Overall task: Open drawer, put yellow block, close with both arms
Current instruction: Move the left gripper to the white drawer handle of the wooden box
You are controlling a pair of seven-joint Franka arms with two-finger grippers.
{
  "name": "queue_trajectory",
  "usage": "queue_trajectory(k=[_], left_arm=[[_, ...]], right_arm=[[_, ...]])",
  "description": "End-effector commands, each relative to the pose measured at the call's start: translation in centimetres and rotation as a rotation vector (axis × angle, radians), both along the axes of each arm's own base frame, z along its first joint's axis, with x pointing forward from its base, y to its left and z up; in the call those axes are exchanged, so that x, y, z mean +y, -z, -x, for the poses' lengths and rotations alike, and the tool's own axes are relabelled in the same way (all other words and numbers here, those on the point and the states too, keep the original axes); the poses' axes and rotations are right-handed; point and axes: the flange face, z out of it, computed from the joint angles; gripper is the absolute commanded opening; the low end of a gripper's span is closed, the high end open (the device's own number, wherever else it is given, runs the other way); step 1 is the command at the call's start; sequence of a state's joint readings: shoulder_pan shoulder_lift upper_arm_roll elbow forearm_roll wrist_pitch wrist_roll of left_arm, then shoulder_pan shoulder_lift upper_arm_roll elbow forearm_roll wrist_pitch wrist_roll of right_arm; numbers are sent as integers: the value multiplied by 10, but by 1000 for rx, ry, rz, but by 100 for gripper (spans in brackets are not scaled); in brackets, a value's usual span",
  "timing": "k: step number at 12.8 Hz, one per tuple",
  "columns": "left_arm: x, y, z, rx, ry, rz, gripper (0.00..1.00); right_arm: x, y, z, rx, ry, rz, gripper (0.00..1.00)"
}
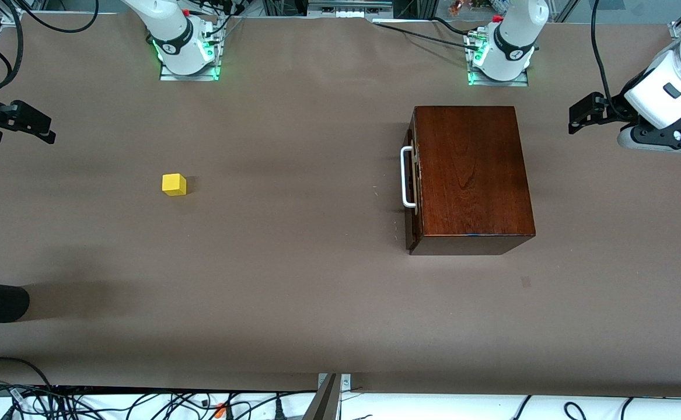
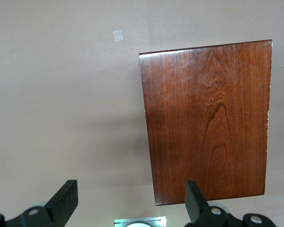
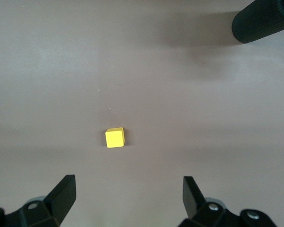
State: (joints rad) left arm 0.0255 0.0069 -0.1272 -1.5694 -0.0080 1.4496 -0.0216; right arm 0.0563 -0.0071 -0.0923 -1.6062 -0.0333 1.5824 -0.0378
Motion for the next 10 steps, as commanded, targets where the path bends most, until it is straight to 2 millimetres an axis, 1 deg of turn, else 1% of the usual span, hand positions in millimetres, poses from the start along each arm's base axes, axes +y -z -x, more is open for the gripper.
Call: queue_trajectory(k=[1, 3, 4, 5, 6, 7, 9, 10], left_arm=[[2, -7, -2, 2, 10, -3, 100], [2, -7, -2, 1, 10, -5, 100], [-2, -6, -1, 6, 14, -4, 100], [-3, -3, 2, 41, 9, -4, 100], [-10, 8, 4, 95, 25, -8, 100], [-12, 24, 1, 146, 30, -10, 100], [-32, 43, -4, 194, 79, -1, 100], [-50, 52, -4, 212, 103, 7, 100]], right_arm=[[-2, -10, 2, -14, 16, -12, 100], [-1, -10, 2, -16, 14, -15, 100], [0, -10, 2, -13, 15, -15, 100], [1, -11, 3, -15, 13, -16, 100], [1, -9, 3, -10, 13, -18, 100], [3, -9, 3, -9, 12, -27, 100], [4, -10, 3, -12, 12, -35, 100], [4, -10, 3, -12, 12, -35, 100]])
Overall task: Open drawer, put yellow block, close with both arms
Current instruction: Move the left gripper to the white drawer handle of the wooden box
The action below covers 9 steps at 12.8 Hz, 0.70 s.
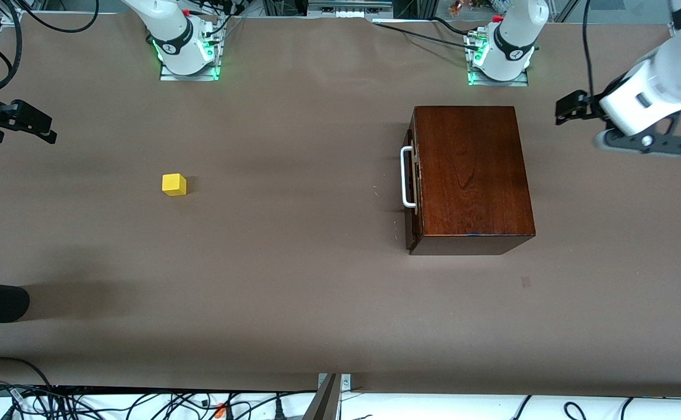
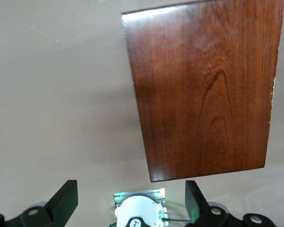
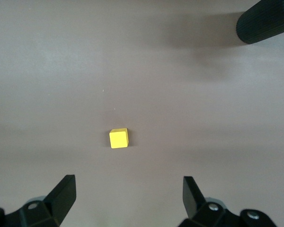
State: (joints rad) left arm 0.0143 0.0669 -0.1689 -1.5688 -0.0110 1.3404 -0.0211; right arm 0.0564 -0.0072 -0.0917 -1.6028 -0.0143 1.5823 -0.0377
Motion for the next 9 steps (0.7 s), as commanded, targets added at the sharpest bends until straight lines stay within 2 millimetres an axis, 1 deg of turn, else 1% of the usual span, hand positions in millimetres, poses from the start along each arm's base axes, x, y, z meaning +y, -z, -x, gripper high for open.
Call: queue_trajectory(k=[1, 2, 4, 5, 6, 7, 8, 9], left_arm=[[-43, 24, -6, 65, 83, 23, 100], [-69, 34, -5, 79, 128, 32, 100], [-117, 62, -9, 99, 173, 87, 100], [-144, 78, -12, 82, 176, 92, 100], [-172, 89, -11, 49, 169, 82, 100], [-190, 101, -12, 39, 160, 89, 100], [-199, 116, -16, 46, 149, 102, 100], [-224, 128, -11, 35, 166, 110, 100]], right_arm=[[2, -8, 3, -9, 12, -16, 100], [2, -9, 2, -12, 12, -16, 100], [2, -9, 3, -11, 10, -16, 100], [2, -8, 3, -9, 10, -16, 100], [2, -9, 3, -12, 9, -16, 100], [2, -9, 2, -11, 10, -16, 100], [2, -9, 3, -11, 10, -16, 100], [2, -9, 3, -11, 10, -16, 100]])
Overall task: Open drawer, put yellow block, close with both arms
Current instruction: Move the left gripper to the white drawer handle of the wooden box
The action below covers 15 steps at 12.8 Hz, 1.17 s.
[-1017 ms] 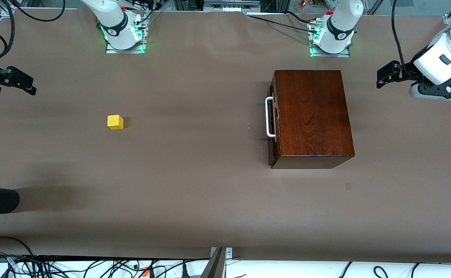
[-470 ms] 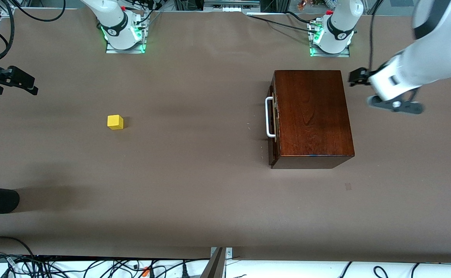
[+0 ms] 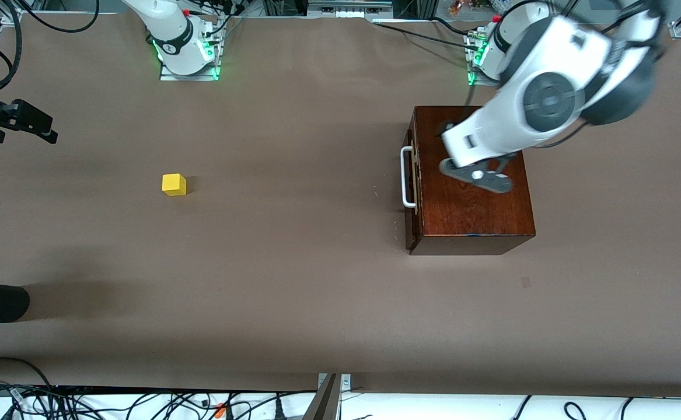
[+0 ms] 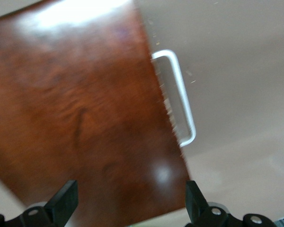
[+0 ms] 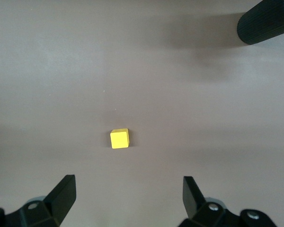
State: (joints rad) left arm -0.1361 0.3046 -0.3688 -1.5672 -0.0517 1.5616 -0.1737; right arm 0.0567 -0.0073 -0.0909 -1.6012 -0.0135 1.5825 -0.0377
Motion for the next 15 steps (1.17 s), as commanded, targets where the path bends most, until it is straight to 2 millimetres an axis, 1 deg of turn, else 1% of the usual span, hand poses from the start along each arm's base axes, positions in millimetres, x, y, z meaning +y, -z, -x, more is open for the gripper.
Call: queue_trajectory(k=[1, 2, 3, 4, 5, 6, 8, 10, 13, 14, 15], left_arm=[[-51, 25, 0, -30, 4, 31, 100], [-82, 39, 8, -56, 20, 41, 100], [-104, 56, 14, -75, 36, 38, 100], [-113, 76, 14, -91, 59, 11, 100], [-121, 88, 13, -106, 72, 7, 100], [-127, 96, 13, -117, 51, 10, 100], [-149, 116, 31, -129, 21, -51, 100], [-158, 123, 40, -187, 6, -141, 100], [-165, 130, 47, -205, -50, -183, 100], [-165, 139, 48, -214, -56, -208, 100], [-171, 145, 54, -230, -44, -231, 100]], right_arm=[[2, -8, 3, -9, 11, -15, 100], [2, -9, 3, -10, 11, -15, 100], [1, -9, 3, -10, 11, -15, 100], [2, -8, 3, -9, 10, -15, 100], [1, -9, 3, -10, 13, -15, 100], [2, -10, 2, -12, 11, -15, 100], [1, -10, 3, -11, 11, -15, 100], [2, -10, 3, -12, 10, -15, 100], [2, -10, 2, -12, 10, -15, 100], [2, -9, 2, -11, 10, -15, 100], [2, -10, 2, -14, 11, -15, 100]])
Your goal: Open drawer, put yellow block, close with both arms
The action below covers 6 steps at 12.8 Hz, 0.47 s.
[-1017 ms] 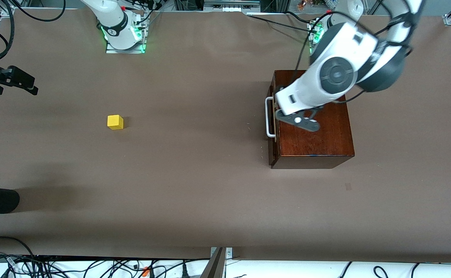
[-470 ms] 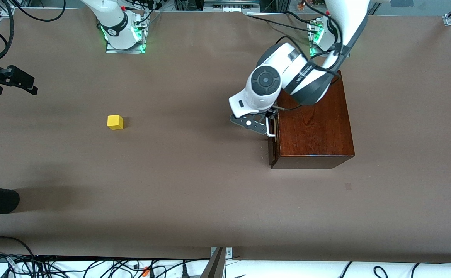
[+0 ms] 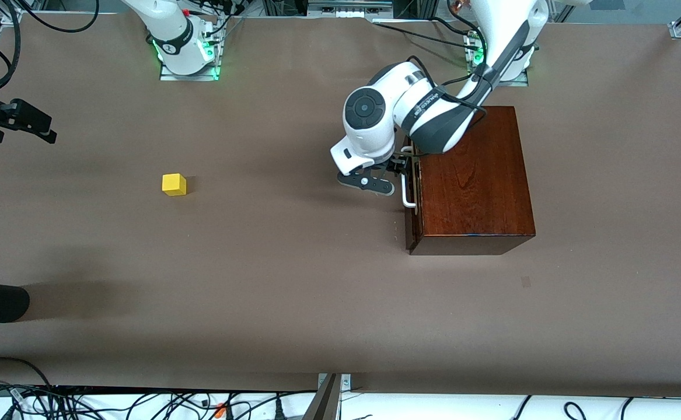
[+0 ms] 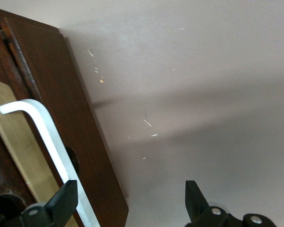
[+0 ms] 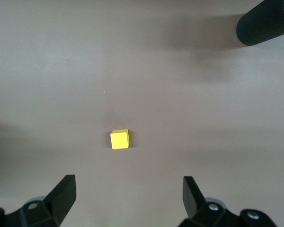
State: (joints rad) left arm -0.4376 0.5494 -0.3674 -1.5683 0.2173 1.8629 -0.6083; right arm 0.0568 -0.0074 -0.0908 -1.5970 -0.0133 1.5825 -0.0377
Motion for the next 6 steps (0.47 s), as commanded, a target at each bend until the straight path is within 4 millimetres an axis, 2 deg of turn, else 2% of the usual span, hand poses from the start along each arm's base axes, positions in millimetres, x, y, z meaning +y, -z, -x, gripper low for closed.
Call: queue_trajectory(k=[1, 4, 6], left_arm=[[-8, 14, 7, -43, -17, -70, 100], [-17, 26, 18, -47, -17, -92, 100], [-16, 34, 16, -55, -13, -105, 100]], right_arm=[[2, -8, 2, -9, 11, -15, 100], [2, -8, 2, -11, 11, -16, 100], [2, -8, 2, -9, 11, -15, 100]])
